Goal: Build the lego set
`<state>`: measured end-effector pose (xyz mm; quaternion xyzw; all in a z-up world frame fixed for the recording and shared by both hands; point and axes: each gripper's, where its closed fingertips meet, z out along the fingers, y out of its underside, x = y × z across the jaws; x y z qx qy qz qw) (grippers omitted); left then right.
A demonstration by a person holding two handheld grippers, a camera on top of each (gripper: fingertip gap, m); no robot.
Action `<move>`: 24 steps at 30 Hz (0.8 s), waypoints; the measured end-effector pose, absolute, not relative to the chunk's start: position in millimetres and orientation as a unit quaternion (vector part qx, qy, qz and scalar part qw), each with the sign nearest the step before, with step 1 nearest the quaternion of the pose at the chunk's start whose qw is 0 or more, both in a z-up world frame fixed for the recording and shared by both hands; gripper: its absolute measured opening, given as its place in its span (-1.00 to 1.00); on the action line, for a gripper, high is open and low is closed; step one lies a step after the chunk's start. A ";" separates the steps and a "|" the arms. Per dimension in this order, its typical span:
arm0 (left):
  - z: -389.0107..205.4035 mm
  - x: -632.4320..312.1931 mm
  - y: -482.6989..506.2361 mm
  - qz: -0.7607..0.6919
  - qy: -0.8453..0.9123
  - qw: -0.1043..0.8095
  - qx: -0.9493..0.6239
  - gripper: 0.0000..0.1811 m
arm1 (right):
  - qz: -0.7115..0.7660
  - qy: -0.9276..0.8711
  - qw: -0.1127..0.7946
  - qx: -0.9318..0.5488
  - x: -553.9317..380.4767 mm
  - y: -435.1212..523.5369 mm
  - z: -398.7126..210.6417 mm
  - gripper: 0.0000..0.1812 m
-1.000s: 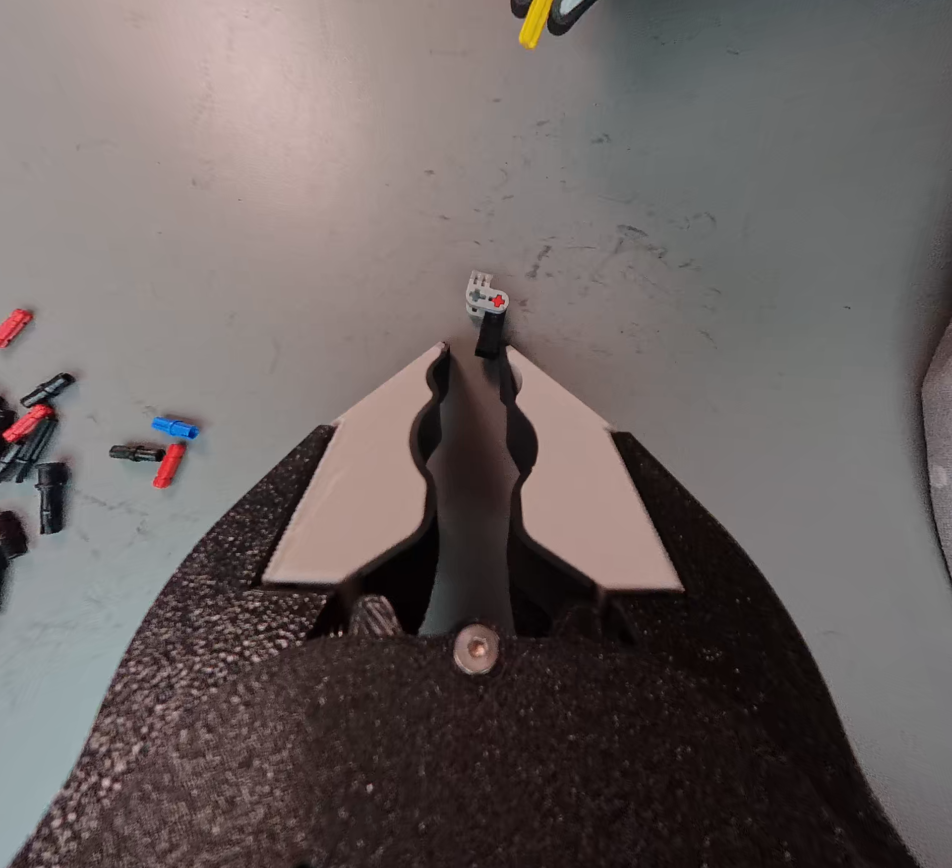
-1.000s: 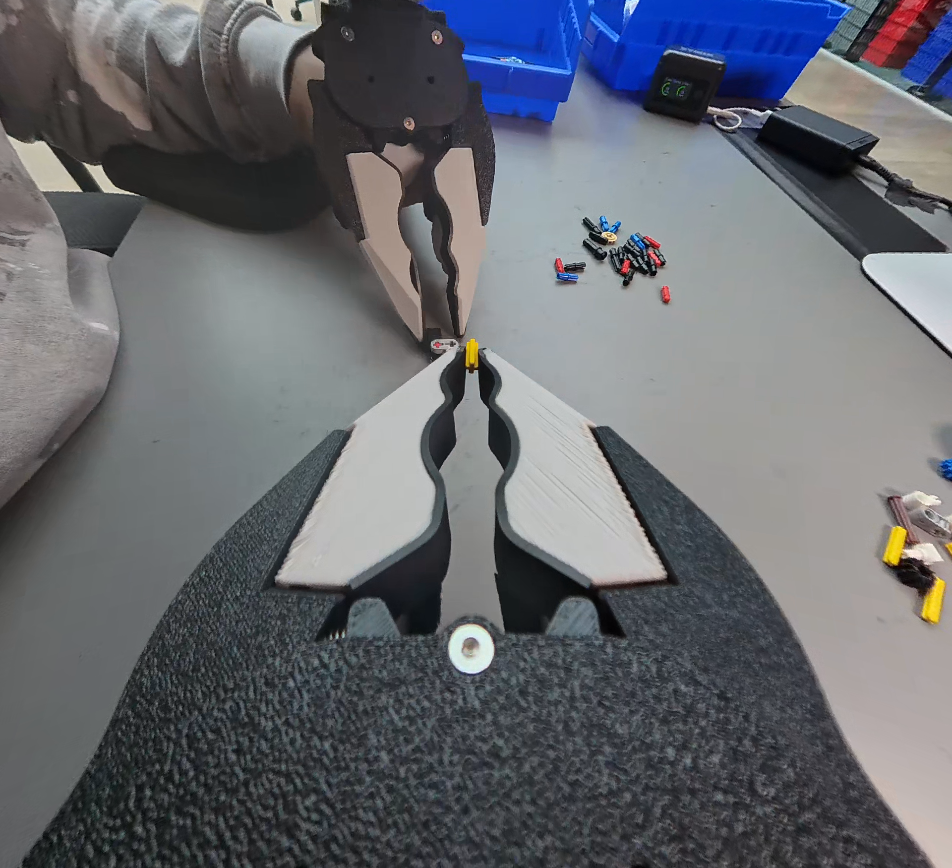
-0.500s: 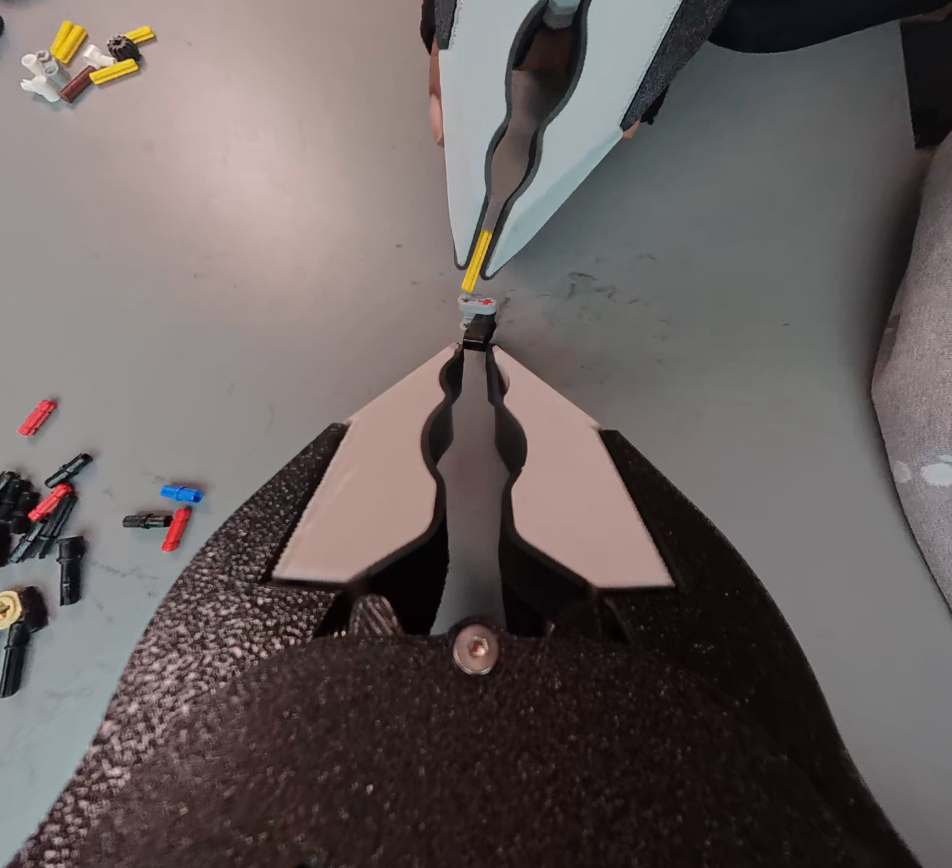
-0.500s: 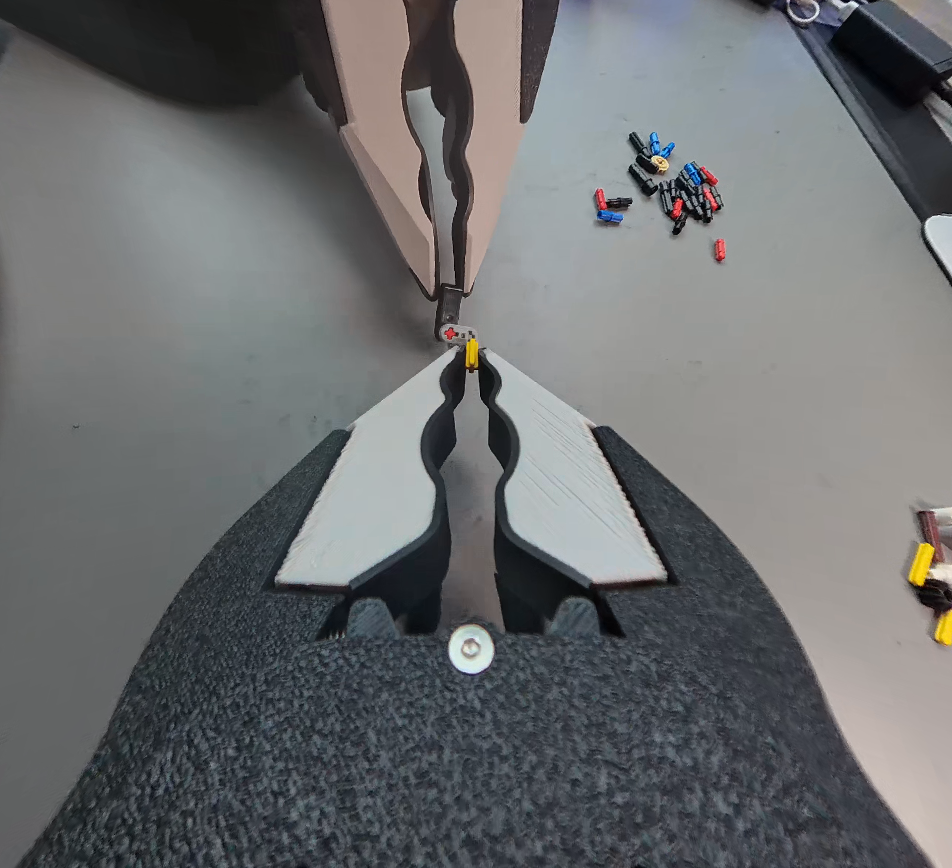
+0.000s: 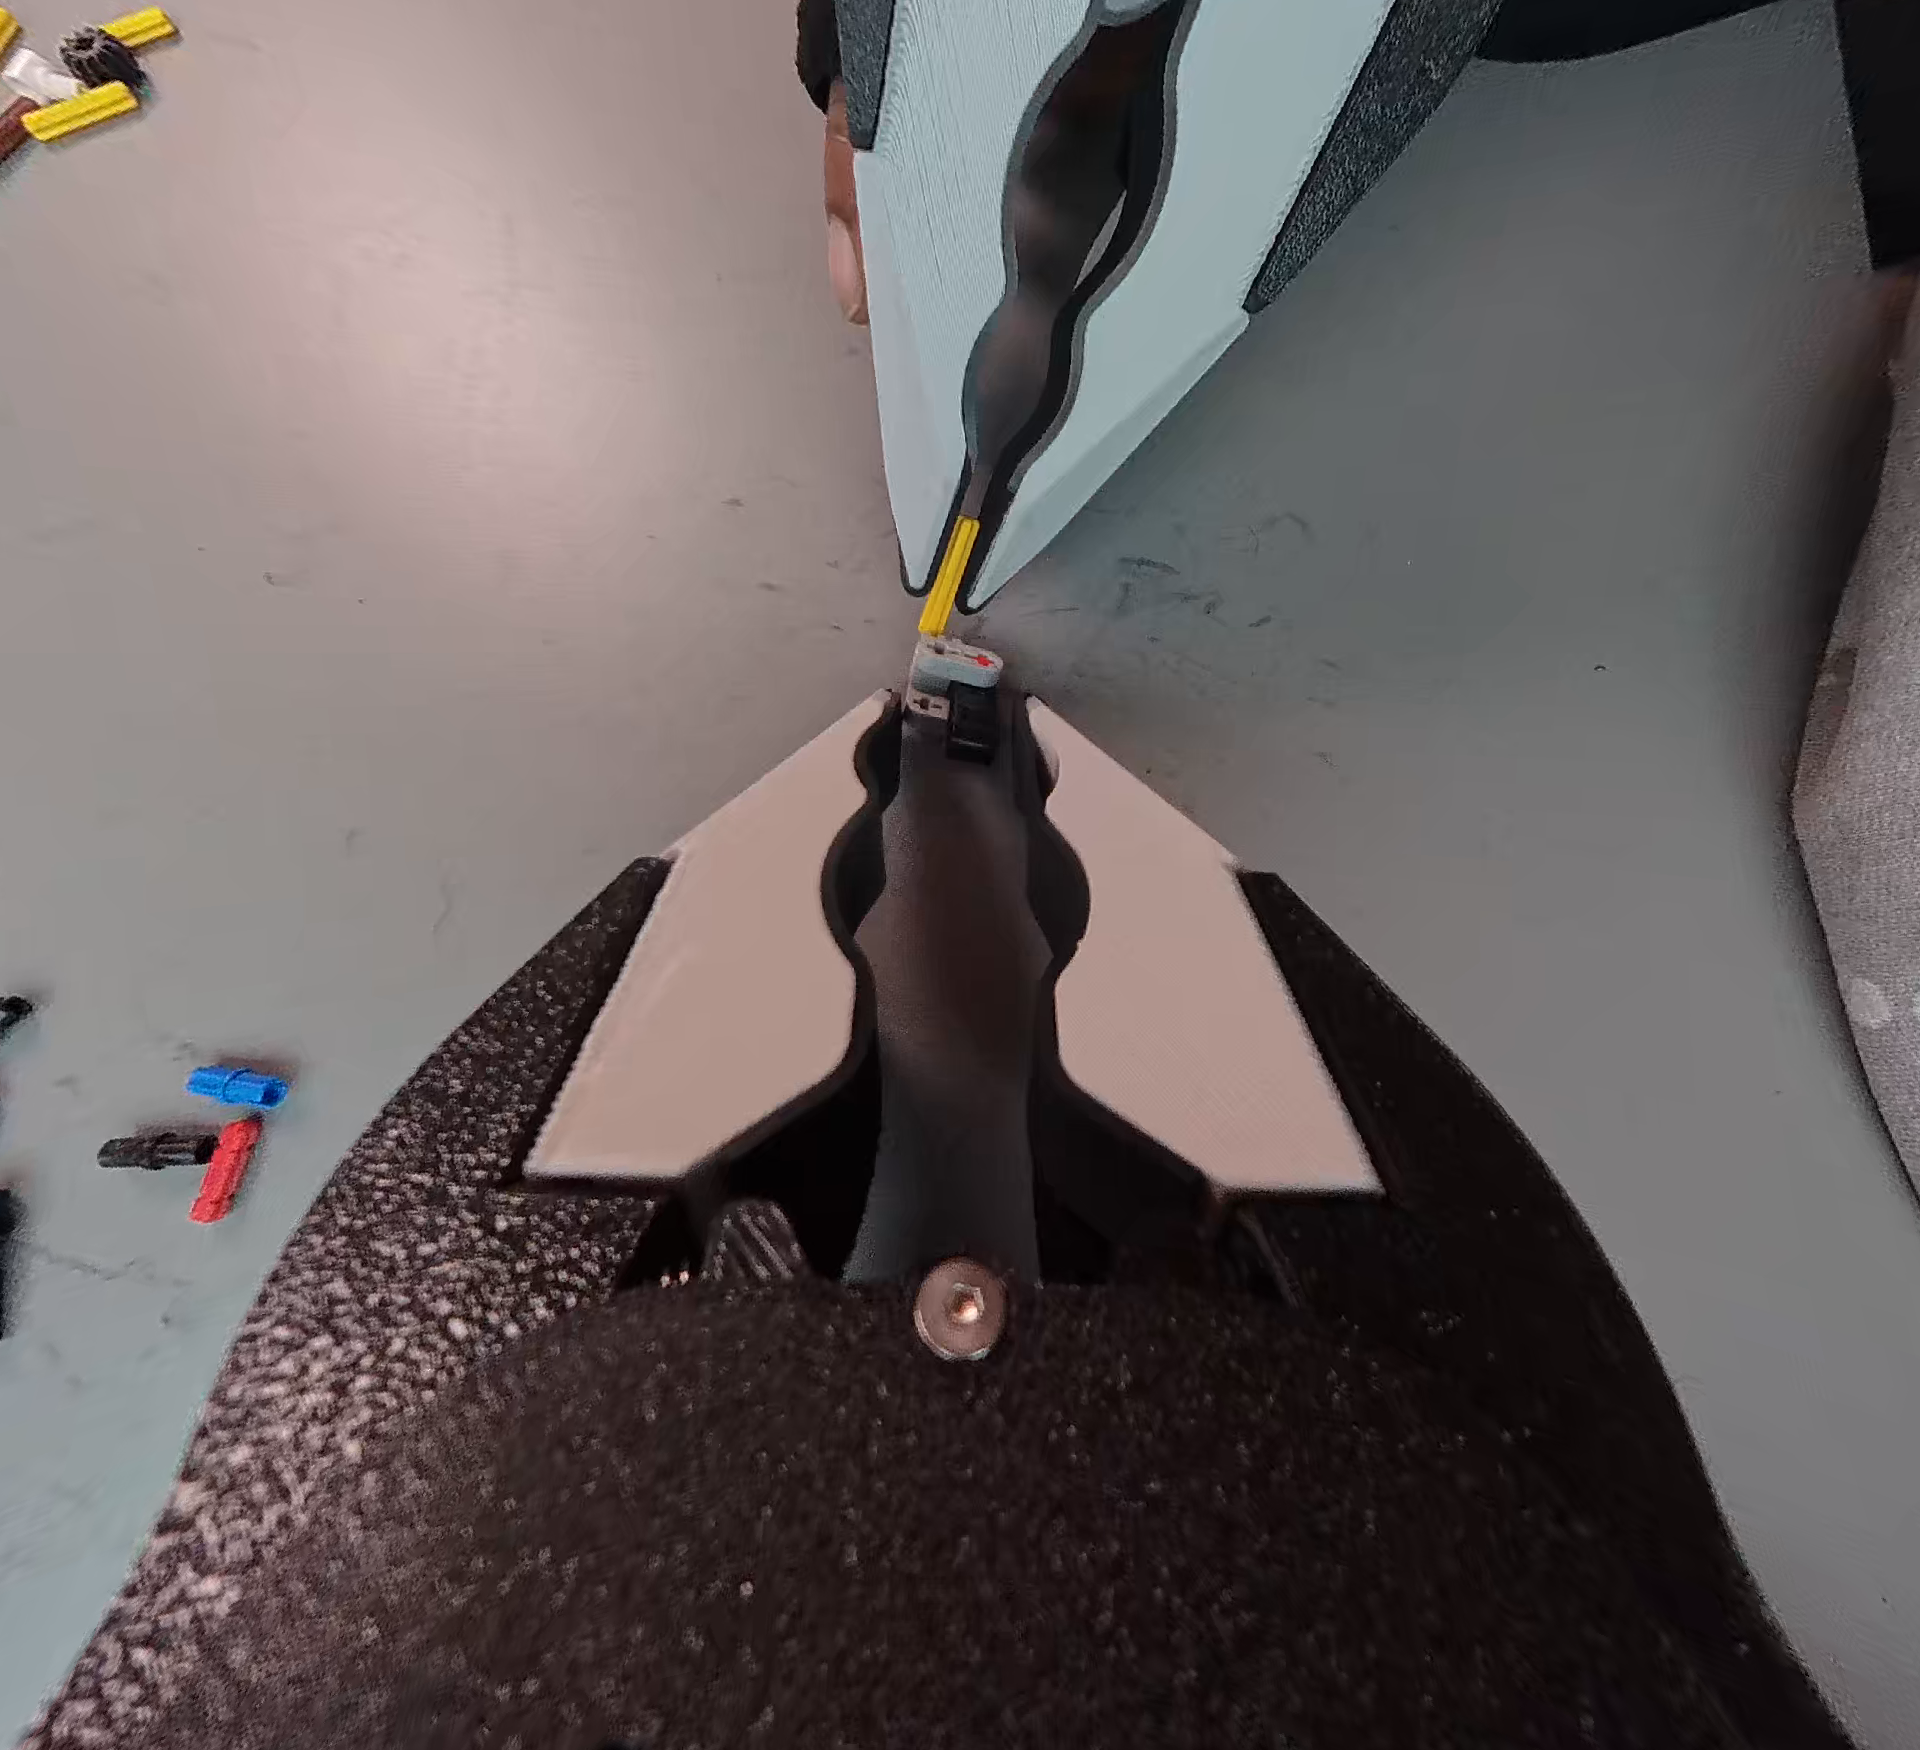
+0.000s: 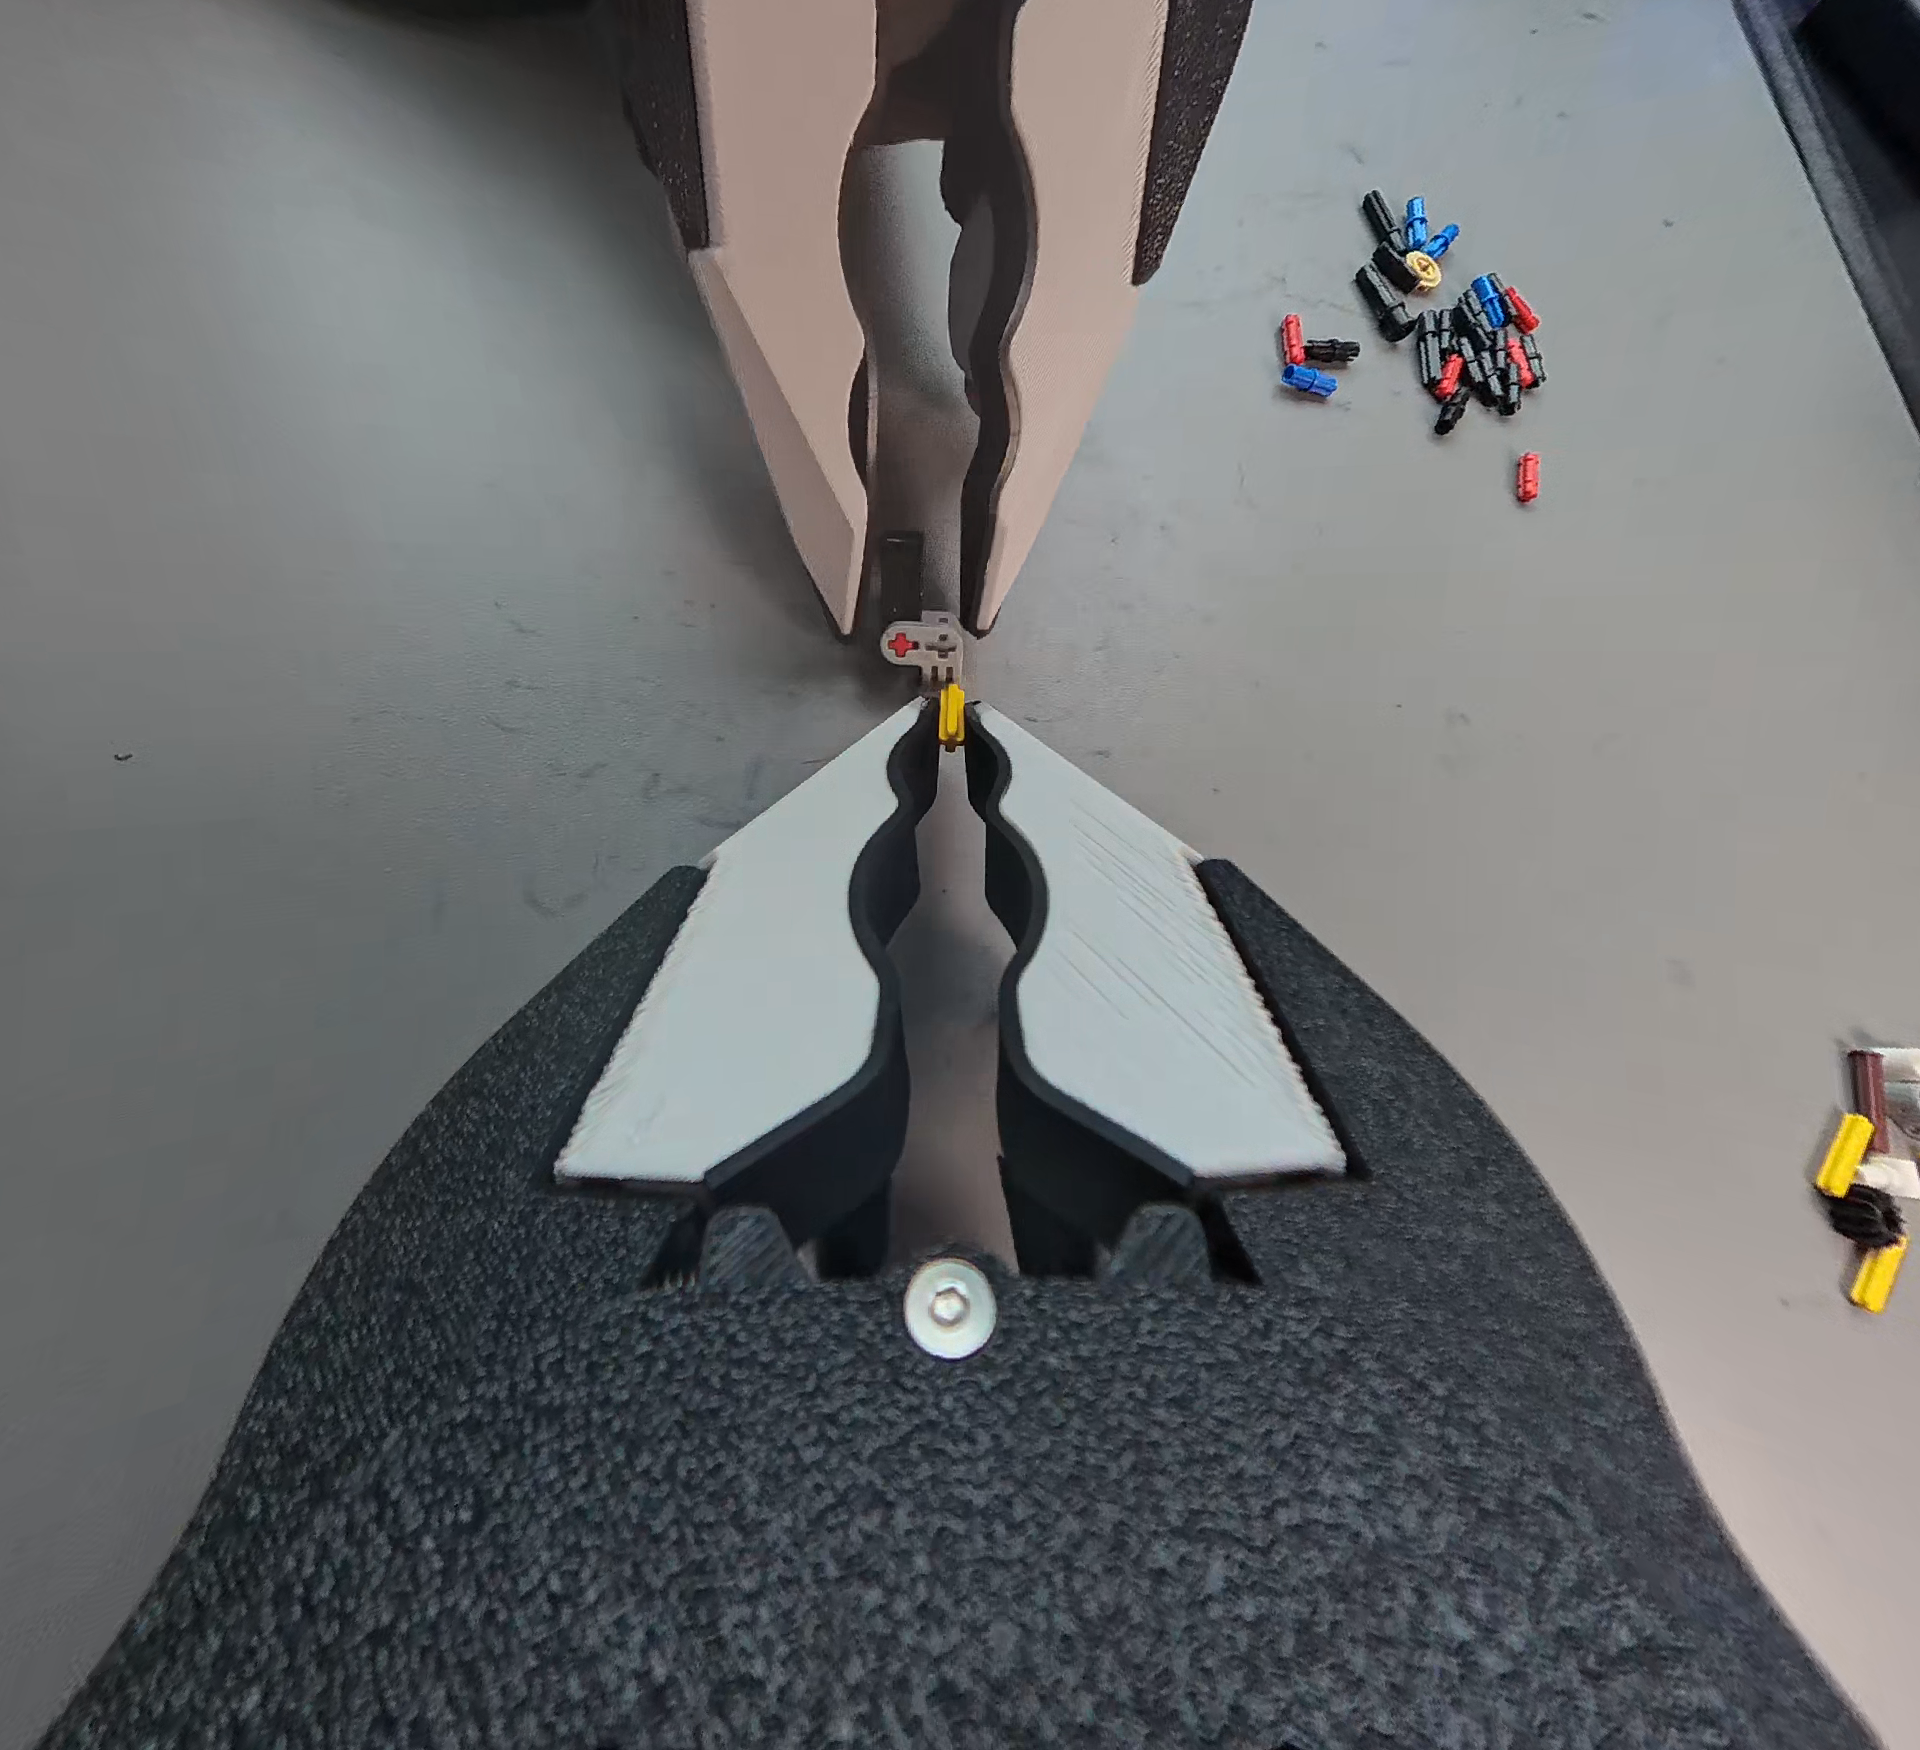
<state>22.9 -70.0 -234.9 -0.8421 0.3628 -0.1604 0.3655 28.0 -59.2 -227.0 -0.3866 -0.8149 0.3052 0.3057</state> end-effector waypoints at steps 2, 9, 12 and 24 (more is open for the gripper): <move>-238.3 24.5 -70.2 -0.157 0.369 0.360 -0.842 -0.80 | 0.305 -0.815 0.305 -0.386 28.1 -59.4 -227.3 -0.96; -238.8 25.6 -71.0 -0.151 0.379 0.361 -0.839 -0.83 | 0.357 -0.787 0.311 -0.395 28.8 -59.6 -205.0 -0.96; -238.7 26.3 -70.0 -0.146 0.383 0.364 -0.837 -0.84 | 0.377 -0.774 0.321 -0.395 24.3 -64.6 -191.7 -0.96; -232.2 25.6 -71.2 -0.125 0.400 0.378 -0.825 -0.89 | 0.327 -0.806 0.297 -0.394 25.0 -69.0 -218.6 -0.96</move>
